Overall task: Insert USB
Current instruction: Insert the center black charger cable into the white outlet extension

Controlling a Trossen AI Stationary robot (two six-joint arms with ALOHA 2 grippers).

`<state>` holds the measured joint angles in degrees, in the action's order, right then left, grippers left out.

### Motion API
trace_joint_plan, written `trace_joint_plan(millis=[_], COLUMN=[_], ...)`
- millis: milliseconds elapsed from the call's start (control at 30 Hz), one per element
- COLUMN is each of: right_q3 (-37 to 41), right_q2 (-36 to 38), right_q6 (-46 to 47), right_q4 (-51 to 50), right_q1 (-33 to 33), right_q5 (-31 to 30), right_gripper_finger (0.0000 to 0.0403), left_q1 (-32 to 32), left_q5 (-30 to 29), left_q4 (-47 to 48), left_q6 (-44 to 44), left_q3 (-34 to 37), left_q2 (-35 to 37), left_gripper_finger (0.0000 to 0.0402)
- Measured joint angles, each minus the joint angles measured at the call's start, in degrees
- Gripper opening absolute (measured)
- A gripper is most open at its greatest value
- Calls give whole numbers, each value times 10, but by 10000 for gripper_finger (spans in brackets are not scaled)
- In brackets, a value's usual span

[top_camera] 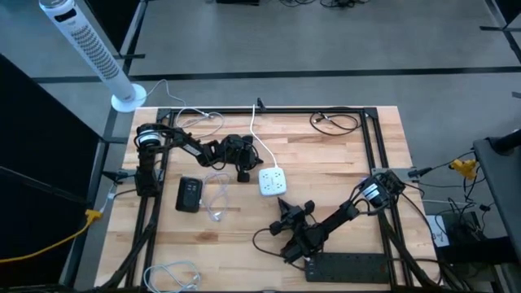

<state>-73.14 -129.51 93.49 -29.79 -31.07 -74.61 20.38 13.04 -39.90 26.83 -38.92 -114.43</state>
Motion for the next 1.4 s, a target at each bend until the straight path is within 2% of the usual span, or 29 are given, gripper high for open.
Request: trace_joint_plan(millis=[400,633,1400], right_q3=[0,0,-5], right_q2=[0,0,0], right_q6=[20,37,56], right_q4=[-35,-43,-61], right_q1=[6,11,18], right_q5=[1,22,5], right_gripper_finger=[12,12,12], left_q1=[0,0,-1], left_q5=[1,1,10], left_q4=[-7,-9,-22], left_q6=[-6,-7,-17], left_q3=[4,5,13], left_q2=[-3,-3,-4], left_gripper_finger=[0,0,0])
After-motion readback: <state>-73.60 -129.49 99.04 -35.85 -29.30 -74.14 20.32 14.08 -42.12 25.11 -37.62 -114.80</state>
